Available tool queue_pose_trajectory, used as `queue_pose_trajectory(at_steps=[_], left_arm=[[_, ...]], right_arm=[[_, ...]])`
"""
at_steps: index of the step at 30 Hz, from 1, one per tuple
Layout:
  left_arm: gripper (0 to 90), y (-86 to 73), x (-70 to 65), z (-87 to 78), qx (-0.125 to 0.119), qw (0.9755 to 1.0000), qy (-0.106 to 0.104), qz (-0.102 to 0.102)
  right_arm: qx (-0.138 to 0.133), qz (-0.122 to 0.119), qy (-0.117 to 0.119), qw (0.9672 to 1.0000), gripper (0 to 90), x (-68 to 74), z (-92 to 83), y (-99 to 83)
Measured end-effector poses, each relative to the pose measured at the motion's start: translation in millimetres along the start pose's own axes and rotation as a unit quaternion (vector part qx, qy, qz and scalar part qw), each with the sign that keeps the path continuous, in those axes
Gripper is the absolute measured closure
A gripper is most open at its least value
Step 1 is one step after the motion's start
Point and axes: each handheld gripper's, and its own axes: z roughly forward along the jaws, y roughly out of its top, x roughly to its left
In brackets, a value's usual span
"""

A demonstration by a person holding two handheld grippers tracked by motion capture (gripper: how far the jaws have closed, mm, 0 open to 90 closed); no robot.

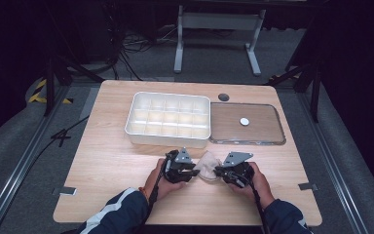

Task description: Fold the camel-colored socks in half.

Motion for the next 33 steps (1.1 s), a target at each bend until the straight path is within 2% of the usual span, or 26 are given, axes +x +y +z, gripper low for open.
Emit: queue_pose_trajectory(at_steps=[3,4,5,6,9,10,14,19,23,25,28,33], left_arm=[[76.3,-0.7,-2.0,-0.5,0.002,1.0000,0.006,0.000],[77.1,-1.0,-1.8,0.0,-0.004,1.0000,0.003,-0.006],[77.7,-1.0,-1.8,0.0,-0.004,1.0000,0.003,-0.006],[77.7,-1.1,-1.7,-0.3,-0.003,1.0000,0.003,-0.007],[78.4,-1.0,-2.8,-0.8,0.000,1.0000,0.006,-0.005],[79.0,-1.1,-3.0,-0.4,-0.003,1.0000,0.005,-0.004],[79.8,-1.5,-3.6,-0.5,-0.003,1.0000,0.005,-0.002],[81.5,-1.8,-6.0,-0.7,-0.002,1.0000,0.001,0.002],[82.3,-1.5,-6.9,-0.8,-0.001,1.0000,0.002,0.009],[82.4,-1.5,-7.0,-1.3,0.002,0.9999,0.004,0.017],[82.6,-1.9,-7.6,-1.8,0.000,0.9998,0.003,0.019],[82.8,-2.4,-9.2,-6.1,-0.012,0.9998,-0.003,0.016]], right_arm=[[-0.036,0.011,-0.011,0.9992,83.3,-2.4,-8.8,4.4],[-0.047,0.014,-0.015,0.9987,83.9,-1.8,-9.8,6.3],[-0.047,0.014,-0.015,0.9987,83.9,-1.8,-9.8,6.3],[-0.050,0.003,-0.019,0.9986,83.9,1.5,-7.0,9.2],[-0.043,-0.009,-0.014,0.9990,84.2,8.8,-0.1,13.1],[-0.031,-0.013,-0.016,0.9993,84.5,11.6,5.7,14.9],[-0.012,-0.014,-0.018,0.9997,84.4,11.4,14.6,14.5],[-0.013,-0.008,-0.028,0.9995,81.1,9.2,15.0,14.1],[-0.032,0.003,-0.040,0.9987,77.0,4.9,10.5,12.6],[-0.044,0.016,-0.043,0.9980,76.2,1.6,9.8,12.0],[-0.040,0.015,-0.043,0.9982,79.2,-0.4,14.6,11.4],[-0.016,-0.004,-0.029,0.9994,81.1,1.9,22.7,13.1]])
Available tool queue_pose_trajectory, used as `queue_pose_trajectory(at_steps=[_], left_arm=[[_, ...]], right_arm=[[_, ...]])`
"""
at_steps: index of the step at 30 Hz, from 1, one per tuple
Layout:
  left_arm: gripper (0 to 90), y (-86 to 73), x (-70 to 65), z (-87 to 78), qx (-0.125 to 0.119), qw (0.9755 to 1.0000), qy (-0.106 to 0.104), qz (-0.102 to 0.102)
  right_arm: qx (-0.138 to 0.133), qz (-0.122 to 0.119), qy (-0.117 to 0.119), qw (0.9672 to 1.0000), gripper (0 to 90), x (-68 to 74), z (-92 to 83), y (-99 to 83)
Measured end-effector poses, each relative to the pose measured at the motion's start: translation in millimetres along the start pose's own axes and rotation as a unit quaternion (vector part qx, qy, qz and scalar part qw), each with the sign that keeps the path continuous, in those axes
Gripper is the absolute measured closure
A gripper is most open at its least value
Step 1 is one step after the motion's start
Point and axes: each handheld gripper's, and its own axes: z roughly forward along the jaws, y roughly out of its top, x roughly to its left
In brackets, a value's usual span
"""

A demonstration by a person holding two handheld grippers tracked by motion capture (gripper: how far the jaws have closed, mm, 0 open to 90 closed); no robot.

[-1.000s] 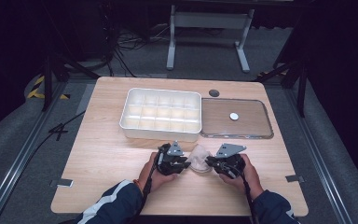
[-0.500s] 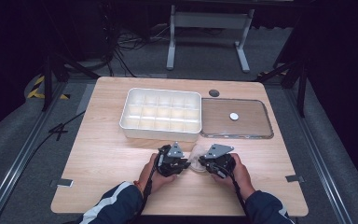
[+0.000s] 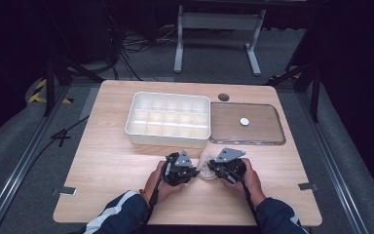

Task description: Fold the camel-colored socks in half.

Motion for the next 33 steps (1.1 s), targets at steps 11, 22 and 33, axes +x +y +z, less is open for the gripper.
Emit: queue_pose_trajectory(at_steps=[11,22,33], left_arm=[[79.7,3.1,-7.8,-18.8,-0.032,0.9991,-0.028,-0.009],[56.5,-6.7,1.4,-23.5,-0.036,0.9957,-0.021,-0.083],[50.9,-6.5,-4.3,-3.6,0.008,0.9975,-0.001,-0.071]], right_arm=[[-0.009,0.000,0.040,0.9992,82.4,9.8,-2.9,-4.1],[-0.008,-0.003,0.028,0.9996,82.6,21.0,-4.9,-4.8],[-0.012,-0.009,0.028,0.9995,82.5,22.2,-6.0,-6.5]])
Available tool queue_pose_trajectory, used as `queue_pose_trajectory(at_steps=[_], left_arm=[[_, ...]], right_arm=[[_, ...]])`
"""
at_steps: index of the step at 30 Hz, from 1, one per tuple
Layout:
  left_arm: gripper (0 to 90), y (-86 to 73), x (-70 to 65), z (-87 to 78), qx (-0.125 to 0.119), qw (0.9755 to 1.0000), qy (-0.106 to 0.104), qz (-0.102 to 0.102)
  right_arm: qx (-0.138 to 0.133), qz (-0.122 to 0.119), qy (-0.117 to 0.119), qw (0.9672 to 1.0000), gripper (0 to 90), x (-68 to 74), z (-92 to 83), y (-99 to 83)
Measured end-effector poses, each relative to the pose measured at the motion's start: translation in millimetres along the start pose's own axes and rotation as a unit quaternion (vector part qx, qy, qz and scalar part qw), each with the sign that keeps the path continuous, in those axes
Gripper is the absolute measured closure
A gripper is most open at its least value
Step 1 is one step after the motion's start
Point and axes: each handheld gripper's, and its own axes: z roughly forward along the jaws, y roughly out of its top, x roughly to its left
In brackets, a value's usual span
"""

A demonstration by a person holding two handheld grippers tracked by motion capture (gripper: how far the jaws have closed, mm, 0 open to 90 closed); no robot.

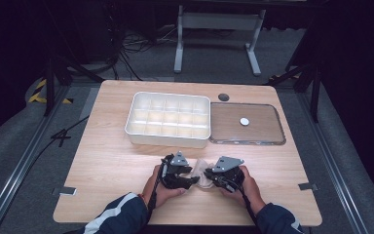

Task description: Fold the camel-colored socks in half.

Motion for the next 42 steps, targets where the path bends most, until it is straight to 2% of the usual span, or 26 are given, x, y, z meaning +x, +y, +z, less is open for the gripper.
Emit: queue_pose_trajectory(at_steps=[2,4,5,8,10,12,17,19,23,29,30,33,35,38,39,41,42], left_arm=[[51.8,1.0,0.8,0.7,0.000,1.0000,-0.004,0.007],[61.3,0.8,0.6,1.1,0.003,0.9999,-0.015,0.006],[64.0,1.4,1.0,1.2,0.005,0.9997,-0.025,0.006],[69.7,1.3,1.8,0.7,0.002,0.9994,-0.031,0.012],[77.4,1.2,0.2,-0.5,-0.010,0.9995,-0.027,0.015],[80.1,2.5,-3.7,-2.4,-0.015,0.9992,-0.018,0.032],[80.7,6.3,-7.8,-6.0,-0.045,0.9976,-0.009,0.052],[80.4,6.4,-7.6,-7.2,-0.063,0.9969,-0.016,0.045],[80.0,8.4,-5.7,-10.0,-0.077,0.9960,-0.024,0.039],[81.8,10.1,-4.5,-12.0,-0.070,0.9964,-0.016,0.045],[82.1,10.5,-4.6,-12.2,-0.069,0.9963,-0.015,0.048],[82.7,11.8,-6.2,-14.2,-0.063,0.9964,-0.008,0.056],[82.9,12.2,-6.8,-15.9,-0.060,0.9964,-0.007,0.060],[82.9,12.5,-6.4,-15.6,-0.058,0.9964,-0.005,0.063],[82.9,12.7,-6.1,-15.3,-0.057,0.9963,-0.006,0.064],[82.7,13.8,-7.7,-14.1,-0.058,0.9961,-0.003,0.067],[82.5,14.2,-9.5,-13.8,-0.056,0.9962,-0.001,0.067]], right_arm=[[0.000,0.000,0.002,1.0000,82.5,-0.4,0.0,-0.1],[0.000,0.000,0.004,1.0000,82.5,-1.0,0.0,-0.1],[0.000,-0.001,0.004,1.0000,82.5,-1.1,0.0,-0.1],[0.000,-0.002,0.004,1.0000,82.5,-1.0,0.4,0.2],[0.000,-0.002,0.006,1.0000,82.5,-1.4,0.3,0.3],[0.000,-0.002,0.008,1.0000,82.5,-2.2,0.3,0.3],[-0.004,-0.005,0.005,1.0000,82.5,-1.0,1.8,1.0],[-0.006,-0.005,0.003,1.0000,82.6,0.9,3.3,2.2],[-0.013,-0.007,0.000,0.9999,82.6,5.0,7.0,4.2],[-0.020,-0.011,-0.007,0.9997,81.4,10.4,11.4,7.5],[-0.021,-0.009,-0.005,0.9997,79.1,9.3,11.1,7.3],[-0.020,-0.003,-0.003,0.9998,63.6,4.4,5.8,7.4],[-0.025,-0.007,-0.001,0.9997,61.0,0.5,-3.7,7.1],[-0.025,0.005,-0.005,0.9997,57.7,-4.7,-11.9,5.0],[-0.019,0.017,-0.006,0.9997,55.5,-8.7,-14.1,2.9],[-0.006,0.030,-0.008,0.9995,56.5,-11.0,-10.2,-0.4],[0.001,0.028,-0.005,0.9996,57.3,-9.8,-7.1,-1.4]])
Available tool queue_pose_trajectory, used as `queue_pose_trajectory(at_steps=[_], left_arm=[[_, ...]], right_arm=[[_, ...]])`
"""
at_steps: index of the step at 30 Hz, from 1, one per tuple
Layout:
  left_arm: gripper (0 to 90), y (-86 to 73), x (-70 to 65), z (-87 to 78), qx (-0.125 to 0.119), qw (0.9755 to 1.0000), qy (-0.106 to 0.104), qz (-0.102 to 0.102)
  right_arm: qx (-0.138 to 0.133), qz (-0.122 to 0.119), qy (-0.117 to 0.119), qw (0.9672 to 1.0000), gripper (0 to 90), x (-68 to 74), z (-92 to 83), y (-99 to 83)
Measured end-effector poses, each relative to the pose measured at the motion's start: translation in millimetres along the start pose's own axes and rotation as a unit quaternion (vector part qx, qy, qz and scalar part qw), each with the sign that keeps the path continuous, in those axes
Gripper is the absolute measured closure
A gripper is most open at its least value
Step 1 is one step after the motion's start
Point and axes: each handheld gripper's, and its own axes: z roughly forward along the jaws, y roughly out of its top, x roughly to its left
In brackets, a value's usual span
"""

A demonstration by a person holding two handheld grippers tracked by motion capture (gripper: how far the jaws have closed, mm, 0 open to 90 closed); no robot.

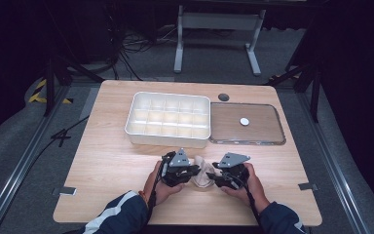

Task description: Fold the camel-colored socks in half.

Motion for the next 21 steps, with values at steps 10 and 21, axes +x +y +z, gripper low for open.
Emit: queue_pose_trajectory(at_steps=[10,21], left_arm=[[81.9,10.0,-21.7,12.1,0.027,0.9961,0.015,0.083],[82.4,8.6,-16.5,10.5,0.034,0.9962,0.016,0.078]], right_arm=[[0.000,0.019,-0.007,0.9998,56.3,2.3,6.1,-0.2],[0.010,0.025,0.018,0.9995,62.0,-9.3,-13.7,-7.6]])
